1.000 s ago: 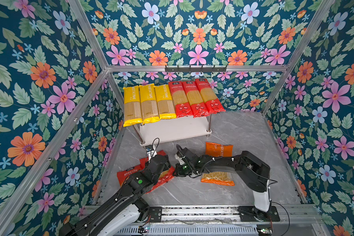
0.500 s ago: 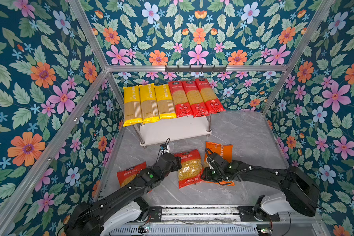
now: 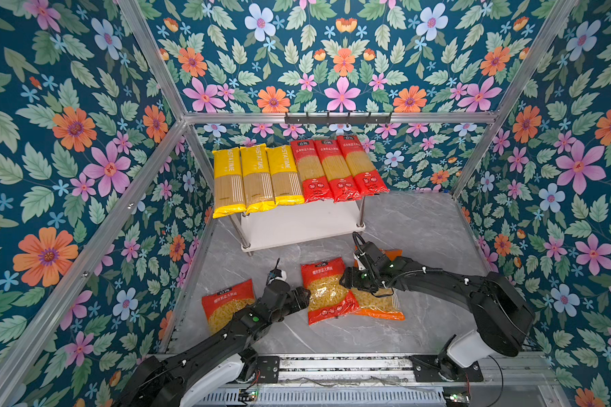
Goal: Place and organize the pasta boxes and bags onto the shelf
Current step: 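Grasp the red fusilli bag with both grippers and lift it toward the shelf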
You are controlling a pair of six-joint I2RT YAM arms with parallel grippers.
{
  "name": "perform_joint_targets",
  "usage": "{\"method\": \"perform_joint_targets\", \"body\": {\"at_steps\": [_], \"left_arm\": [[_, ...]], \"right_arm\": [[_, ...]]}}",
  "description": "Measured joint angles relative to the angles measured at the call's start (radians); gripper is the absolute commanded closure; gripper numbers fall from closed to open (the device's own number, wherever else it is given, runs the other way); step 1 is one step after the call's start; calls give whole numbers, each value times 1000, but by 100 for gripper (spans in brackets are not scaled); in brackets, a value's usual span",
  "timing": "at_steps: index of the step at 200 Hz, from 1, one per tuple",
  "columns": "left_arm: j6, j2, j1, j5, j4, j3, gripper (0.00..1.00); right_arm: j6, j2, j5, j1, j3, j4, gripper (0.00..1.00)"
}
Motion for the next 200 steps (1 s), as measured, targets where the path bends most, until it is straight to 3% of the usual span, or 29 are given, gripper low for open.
{"method": "perform_joint_targets", "body": {"at_steps": [53, 103, 136, 158, 181, 200], "left_arm": [[7, 224, 1, 56, 217, 12, 28], [8, 325, -9, 108, 327, 29, 37], [29, 345, -9, 131, 348, 44, 48], [47, 336, -8, 126, 338, 55, 61], [74, 284, -8, 106, 298, 63, 70], [91, 219, -8, 93, 248, 68, 72]], "right_arm": [[11, 94, -61, 5, 26, 89, 35], [15, 146, -132, 10, 29, 145, 47], [26, 154, -178, 9, -4, 249, 69], [34, 154, -185, 10, -13, 301, 79], [37, 148, -185, 10, -13, 331, 85], [37, 140, -192, 18, -3, 340, 88]]}}
